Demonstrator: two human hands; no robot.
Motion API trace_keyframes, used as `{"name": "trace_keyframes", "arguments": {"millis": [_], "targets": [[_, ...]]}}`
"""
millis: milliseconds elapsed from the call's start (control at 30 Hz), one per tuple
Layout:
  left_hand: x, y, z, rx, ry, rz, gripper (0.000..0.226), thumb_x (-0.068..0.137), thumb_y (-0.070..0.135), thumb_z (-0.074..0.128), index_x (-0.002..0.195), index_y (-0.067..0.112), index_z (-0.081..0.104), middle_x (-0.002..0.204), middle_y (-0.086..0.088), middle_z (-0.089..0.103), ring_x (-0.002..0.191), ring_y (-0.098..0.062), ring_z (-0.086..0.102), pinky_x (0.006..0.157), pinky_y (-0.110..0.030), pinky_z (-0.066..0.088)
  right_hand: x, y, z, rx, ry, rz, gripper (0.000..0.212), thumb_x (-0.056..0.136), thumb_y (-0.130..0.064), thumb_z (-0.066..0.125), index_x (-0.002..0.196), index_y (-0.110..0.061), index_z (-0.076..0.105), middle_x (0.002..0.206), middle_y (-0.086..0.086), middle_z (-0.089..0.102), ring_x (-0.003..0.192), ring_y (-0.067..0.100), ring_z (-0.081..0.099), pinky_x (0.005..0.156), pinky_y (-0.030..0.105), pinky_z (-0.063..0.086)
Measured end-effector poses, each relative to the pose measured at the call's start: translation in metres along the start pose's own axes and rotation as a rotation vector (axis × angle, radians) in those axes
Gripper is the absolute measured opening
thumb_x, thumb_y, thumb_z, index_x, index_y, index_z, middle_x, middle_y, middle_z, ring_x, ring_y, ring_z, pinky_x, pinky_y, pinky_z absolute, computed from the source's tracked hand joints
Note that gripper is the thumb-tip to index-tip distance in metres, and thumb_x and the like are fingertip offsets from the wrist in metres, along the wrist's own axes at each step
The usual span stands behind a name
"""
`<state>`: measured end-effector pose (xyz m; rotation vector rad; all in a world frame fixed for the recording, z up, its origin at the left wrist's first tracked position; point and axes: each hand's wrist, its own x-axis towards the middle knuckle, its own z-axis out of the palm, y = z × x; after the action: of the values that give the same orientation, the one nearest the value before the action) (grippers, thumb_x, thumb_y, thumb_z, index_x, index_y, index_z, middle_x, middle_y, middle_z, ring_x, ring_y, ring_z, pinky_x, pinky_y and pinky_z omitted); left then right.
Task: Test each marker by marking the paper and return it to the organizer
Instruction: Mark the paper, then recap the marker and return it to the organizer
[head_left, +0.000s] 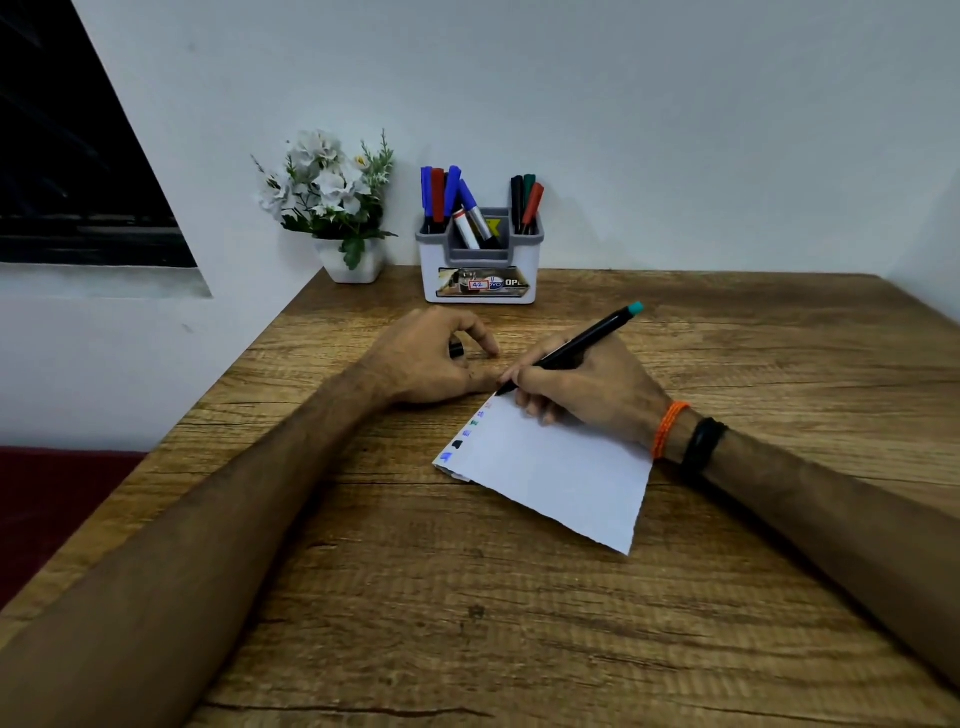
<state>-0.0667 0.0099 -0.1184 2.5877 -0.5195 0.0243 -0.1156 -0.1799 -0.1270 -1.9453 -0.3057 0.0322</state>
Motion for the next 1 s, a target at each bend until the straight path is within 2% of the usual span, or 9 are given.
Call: {"name": "trace_keyframes", "arguments": {"millis": [267, 600, 767, 1000], "targets": [[0.0006, -0.0009, 0.0001, 0.0, 0.0, -0.004, 0.037, 0.07, 0.057, 0.076, 0.099, 0.036, 0.068, 0.112, 0.011, 0.065, 0.103, -0.01, 0.058, 0.091, -0.039, 0.051, -0.0027, -0.0027, 0.0003, -0.014, 0.01, 0.003, 0.011, 0.087, -0.005, 0.065, 0.084, -0.006, 0.076, 0.071, 0.013, 0.073, 0.054, 0.011, 0.064, 0.049, 0.02, 0.05], [0.0019, -0.0034, 0.0011, 0.008, 0.008, -0.012, 0.037, 0.068, 0.06, 0.075, 0.097, 0.038, 0.067, 0.107, 0.012, 0.065, 0.098, -0.008, 0.058, 0.086, -0.036, 0.052, -0.0052, -0.007, 0.0012, -0.029, 0.022, 0.014, 0.012, 0.086, -0.004, 0.065, 0.085, -0.005, 0.076, 0.063, 0.005, 0.07, 0.046, 0.003, 0.06, 0.043, 0.014, 0.044], [0.0021, -0.0028, 0.0009, -0.001, 0.008, 0.003, 0.037, 0.069, 0.058, 0.075, 0.098, 0.035, 0.068, 0.107, 0.014, 0.065, 0.097, -0.006, 0.058, 0.085, -0.033, 0.051, -0.0057, -0.0076, 0.001, -0.027, 0.021, 0.013, 0.011, 0.087, -0.003, 0.065, 0.085, -0.004, 0.076, 0.069, 0.012, 0.072, 0.047, 0.004, 0.06, 0.044, 0.015, 0.044], [0.0023, -0.0027, 0.0012, -0.004, -0.003, -0.008, 0.039, 0.068, 0.06, 0.075, 0.097, 0.036, 0.067, 0.105, 0.014, 0.064, 0.096, -0.005, 0.058, 0.086, -0.033, 0.051, -0.0052, -0.0052, 0.0006, -0.022, 0.024, 0.013, 0.01, 0.086, -0.005, 0.066, 0.084, -0.005, 0.076, 0.069, 0.011, 0.072, 0.05, 0.008, 0.062, 0.046, 0.018, 0.046]]}}
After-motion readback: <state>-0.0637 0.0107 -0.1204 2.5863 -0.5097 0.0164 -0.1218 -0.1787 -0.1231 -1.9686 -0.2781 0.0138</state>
